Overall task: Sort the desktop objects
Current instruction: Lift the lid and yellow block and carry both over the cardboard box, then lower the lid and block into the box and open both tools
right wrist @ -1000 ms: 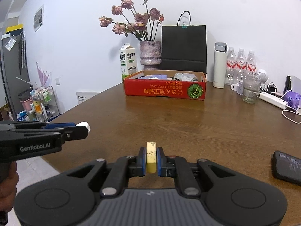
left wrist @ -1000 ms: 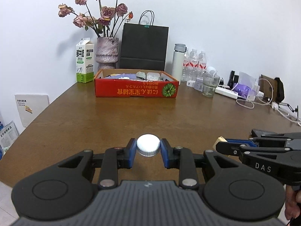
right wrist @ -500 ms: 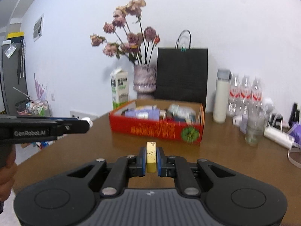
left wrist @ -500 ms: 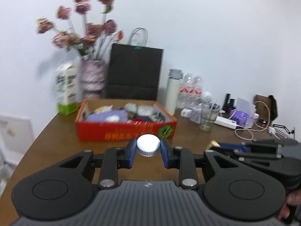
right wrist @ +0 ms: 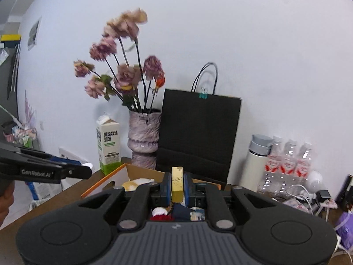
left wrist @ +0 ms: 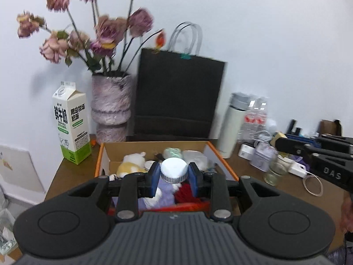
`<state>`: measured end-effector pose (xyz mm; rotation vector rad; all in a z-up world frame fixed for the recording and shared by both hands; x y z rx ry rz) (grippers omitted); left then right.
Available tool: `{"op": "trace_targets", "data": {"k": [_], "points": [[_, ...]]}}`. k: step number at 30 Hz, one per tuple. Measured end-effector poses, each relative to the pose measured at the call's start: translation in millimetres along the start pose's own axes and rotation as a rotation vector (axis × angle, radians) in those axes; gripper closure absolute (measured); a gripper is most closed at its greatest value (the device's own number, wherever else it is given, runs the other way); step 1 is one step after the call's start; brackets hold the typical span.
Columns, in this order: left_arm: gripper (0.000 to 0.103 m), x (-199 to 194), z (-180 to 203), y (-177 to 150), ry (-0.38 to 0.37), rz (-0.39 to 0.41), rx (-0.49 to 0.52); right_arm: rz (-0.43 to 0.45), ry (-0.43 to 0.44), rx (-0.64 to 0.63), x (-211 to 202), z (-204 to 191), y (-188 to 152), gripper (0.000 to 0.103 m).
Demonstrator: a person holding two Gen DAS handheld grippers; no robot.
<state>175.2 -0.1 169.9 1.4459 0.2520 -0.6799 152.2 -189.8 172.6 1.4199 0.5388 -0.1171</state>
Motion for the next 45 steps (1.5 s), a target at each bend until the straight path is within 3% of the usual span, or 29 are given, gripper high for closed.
{"op": "trace_targets", "data": {"k": [7, 10, 15, 23, 28, 32, 34, 36, 39, 43, 44, 45], "points": [[0.075, 80, -43, 44, 0.079, -0.13, -0.054, -0.186, 0.044, 0.054, 94, 31, 29, 0.093], [0.075, 119, -65, 49, 0.133, -0.187, -0.086, -0.288, 0.054, 0.106, 137, 48, 22, 0.093], [0.075, 178, -95, 38, 0.125, -0.228, -0.108, -0.412, -0.016, 0.133, 203, 72, -2, 0.093], [0.074, 241, -123, 20, 0.219, -0.292, -0.118, -0.509, -0.073, 0.155, 269, 96, -35, 0.092], [0.07, 260, -127, 24, 0.185, -0.295, -0.117, -0.514, -0.109, 0.121, 289, 96, -39, 0.09], [0.048, 265, -121, 31, 0.162, -0.29, -0.106, -0.499, -0.107, 0.13, 294, 100, -35, 0.087], [0.048, 264, -117, 34, 0.175, -0.282, -0.085, -0.493, -0.101, 0.145, 294, 103, -33, 0.085], [0.033, 261, -115, 38, 0.187, -0.283, -0.074, -0.491, -0.094, 0.149, 292, 102, -31, 0.082], [0.022, 255, -118, 40, 0.147, -0.31, -0.113, -0.493, -0.077, 0.156, 286, 100, -26, 0.071], [0.007, 237, -110, 42, 0.124, -0.34, -0.121, -0.488, -0.083, 0.156, 270, 92, -16, 0.046], [0.0, 231, -107, 42, 0.136, -0.343, -0.119, -0.489, -0.085, 0.15, 266, 90, -13, 0.041], [0.0, 226, -104, 42, 0.164, -0.345, -0.117, -0.495, -0.083, 0.147, 260, 87, -10, 0.039]]}}
Point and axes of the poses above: each gripper's, at about its wrist camera, not at the fingertips, and x roughly the way its jaws point, z to its right, y to its top, the point moved 3 cm from there along x, roughly the way its jaws point, and after that the axes turned 4 degrees about -z, right-handed, at the moved point
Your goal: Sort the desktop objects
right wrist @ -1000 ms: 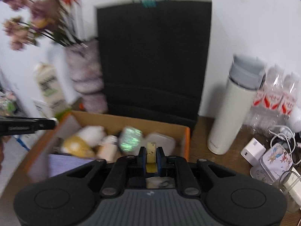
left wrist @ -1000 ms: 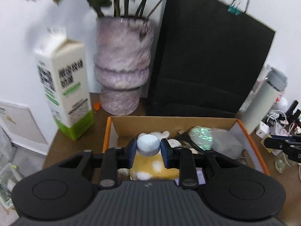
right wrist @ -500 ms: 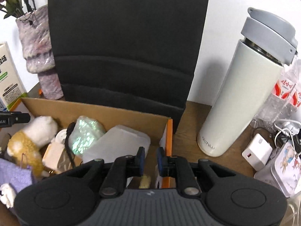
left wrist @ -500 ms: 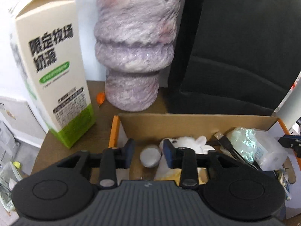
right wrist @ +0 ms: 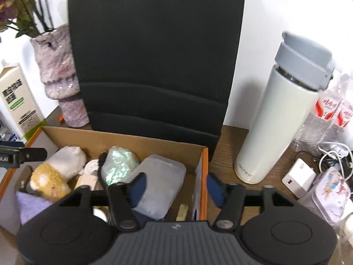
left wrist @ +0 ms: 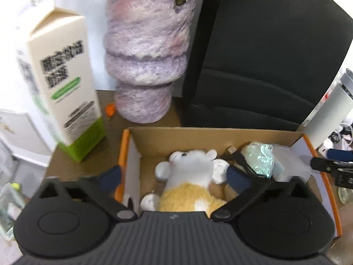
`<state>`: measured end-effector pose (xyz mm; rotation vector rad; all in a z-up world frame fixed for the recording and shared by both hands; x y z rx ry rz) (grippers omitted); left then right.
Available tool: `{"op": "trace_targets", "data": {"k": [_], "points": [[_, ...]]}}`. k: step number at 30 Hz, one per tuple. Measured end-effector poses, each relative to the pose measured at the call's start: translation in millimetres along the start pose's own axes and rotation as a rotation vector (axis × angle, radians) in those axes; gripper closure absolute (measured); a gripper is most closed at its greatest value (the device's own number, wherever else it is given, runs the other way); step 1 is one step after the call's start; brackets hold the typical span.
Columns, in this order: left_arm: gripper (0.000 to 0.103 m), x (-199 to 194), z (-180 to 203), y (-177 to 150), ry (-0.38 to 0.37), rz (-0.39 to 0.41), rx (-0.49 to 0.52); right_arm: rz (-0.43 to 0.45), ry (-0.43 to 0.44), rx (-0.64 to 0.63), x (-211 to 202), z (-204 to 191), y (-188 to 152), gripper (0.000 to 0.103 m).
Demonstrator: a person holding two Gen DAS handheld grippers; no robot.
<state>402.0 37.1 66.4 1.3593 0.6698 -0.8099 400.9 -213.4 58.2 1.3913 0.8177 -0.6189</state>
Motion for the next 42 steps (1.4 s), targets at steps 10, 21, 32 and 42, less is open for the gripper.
{"op": "trace_targets", "data": {"k": [10, 21, 32, 42], "points": [[0.0, -84, 8, -37, 0.045, 0.012, -0.031, 0.032, 0.049, 0.008, -79, -25, -27, 0.022], [0.0, -160, 24, -142, 0.079, 0.152, -0.016, 0.098, 0.075, -0.066, -138, -61, -115, 0.017], [0.0, -177, 37, -258, 0.09, 0.238, 0.039, 0.23, 0.06, -0.019, -165, -81, -230, 0.015], [0.0, -222, 46, -380, 0.129, 0.29, 0.114, 0.263, 0.022, 0.015, -207, -90, -354, 0.014]]}}
Point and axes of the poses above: each gripper's, at about its wrist camera, not at the fingertips, and x roughly the way its jaws point, z to its right, y to its top, the point moved 3 cm from there along x, roughly the way its jaws point, and after that the axes turned 4 degrees about -z, right-handed, at the moved point
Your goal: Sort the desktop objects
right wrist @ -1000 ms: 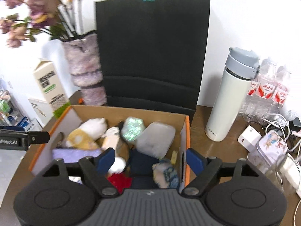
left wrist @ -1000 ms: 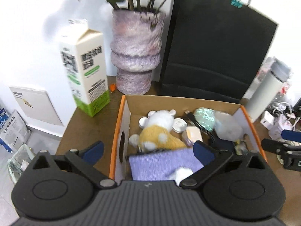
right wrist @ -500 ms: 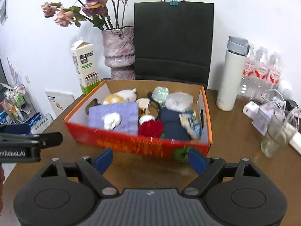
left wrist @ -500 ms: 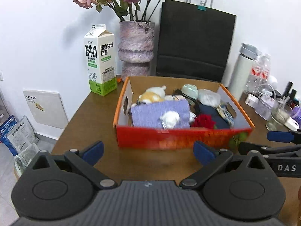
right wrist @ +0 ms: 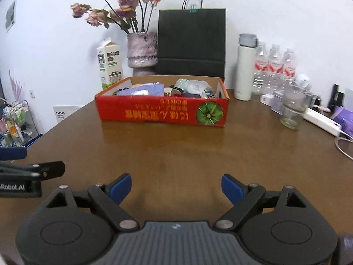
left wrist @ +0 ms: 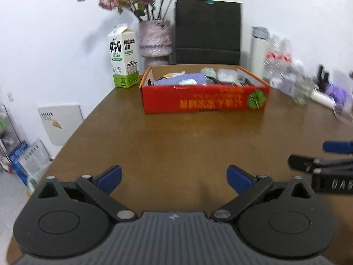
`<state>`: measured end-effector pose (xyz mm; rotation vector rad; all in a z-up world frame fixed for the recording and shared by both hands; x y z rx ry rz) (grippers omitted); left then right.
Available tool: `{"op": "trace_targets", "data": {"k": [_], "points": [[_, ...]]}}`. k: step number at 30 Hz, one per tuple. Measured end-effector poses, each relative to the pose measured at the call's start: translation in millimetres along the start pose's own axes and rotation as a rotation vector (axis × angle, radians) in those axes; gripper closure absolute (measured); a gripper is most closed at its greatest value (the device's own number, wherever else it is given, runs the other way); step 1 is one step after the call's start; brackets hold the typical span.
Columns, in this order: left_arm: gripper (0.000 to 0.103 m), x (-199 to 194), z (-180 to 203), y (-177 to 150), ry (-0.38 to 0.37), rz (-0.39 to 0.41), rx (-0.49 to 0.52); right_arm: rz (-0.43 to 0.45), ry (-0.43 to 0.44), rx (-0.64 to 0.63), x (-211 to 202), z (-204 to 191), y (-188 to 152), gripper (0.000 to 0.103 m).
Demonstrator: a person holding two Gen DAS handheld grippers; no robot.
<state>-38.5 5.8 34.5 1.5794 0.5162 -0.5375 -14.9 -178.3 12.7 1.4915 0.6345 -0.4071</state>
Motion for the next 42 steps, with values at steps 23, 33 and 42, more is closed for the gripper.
{"op": "trace_targets", "data": {"k": [23, 33, 42], "points": [[0.0, -40, 1, -76, 0.0, 0.02, -0.066, 0.041, -0.001, -0.003, -64, -9, -85, 0.003], [0.0, 9, 5, -59, -0.017, -0.056, -0.046, -0.022, -0.017, -0.012, -15, -9, -68, 0.003], [0.0, 39, 6, -44, -0.02, -0.111, -0.036, -0.07, -0.023, -0.022, 19, -15, -46, 0.003]]}}
Point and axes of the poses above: each gripper's, at about its wrist camera, not at the fingertips, and x roughly the way its jaws point, z to its right, y to its top, the point moved 3 cm from there along x, roughly the way its jaws point, and after that the axes turned 4 degrees about -z, right-handed, at the moved point
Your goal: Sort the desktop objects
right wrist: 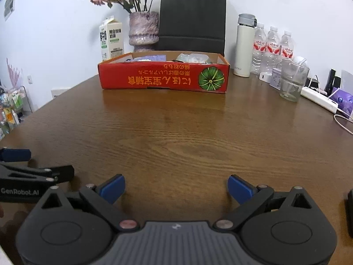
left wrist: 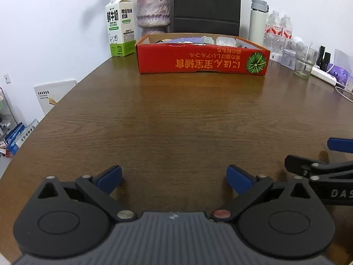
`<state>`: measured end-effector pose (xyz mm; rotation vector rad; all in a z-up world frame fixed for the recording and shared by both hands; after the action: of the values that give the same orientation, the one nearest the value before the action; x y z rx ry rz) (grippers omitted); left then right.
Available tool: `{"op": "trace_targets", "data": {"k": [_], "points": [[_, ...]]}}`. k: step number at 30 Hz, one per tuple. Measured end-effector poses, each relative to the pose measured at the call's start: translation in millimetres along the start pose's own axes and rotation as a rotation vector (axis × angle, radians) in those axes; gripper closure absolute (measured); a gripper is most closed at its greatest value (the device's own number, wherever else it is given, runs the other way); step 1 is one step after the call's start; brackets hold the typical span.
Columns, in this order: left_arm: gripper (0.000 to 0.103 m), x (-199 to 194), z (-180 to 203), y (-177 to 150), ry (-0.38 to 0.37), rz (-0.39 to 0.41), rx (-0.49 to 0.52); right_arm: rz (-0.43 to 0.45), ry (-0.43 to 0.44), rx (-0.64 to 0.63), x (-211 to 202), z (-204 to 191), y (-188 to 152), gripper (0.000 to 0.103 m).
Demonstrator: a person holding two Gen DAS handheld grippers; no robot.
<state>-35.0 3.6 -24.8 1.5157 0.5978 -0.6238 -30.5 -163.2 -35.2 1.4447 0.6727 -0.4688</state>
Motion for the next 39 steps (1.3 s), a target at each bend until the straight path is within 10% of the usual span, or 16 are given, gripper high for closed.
{"op": "trace_targets", "data": {"k": [39], "points": [[0.0, 50, -8, 45, 0.0, 0.008, -0.021, -0.037, -0.003, 0.022, 55, 1, 44, 0.0]]}}
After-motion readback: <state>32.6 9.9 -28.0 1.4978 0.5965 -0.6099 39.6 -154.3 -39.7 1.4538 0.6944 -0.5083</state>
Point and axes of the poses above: each gripper's, at about its wrist camera, not at the fingertips, and x roughly the way its jaws point, z to its right, y to its top, the point moved 3 cm from there along x, roughly the way its jaws point, and after that the axes turned 4 degrees about -z, right-handed, at the moved point
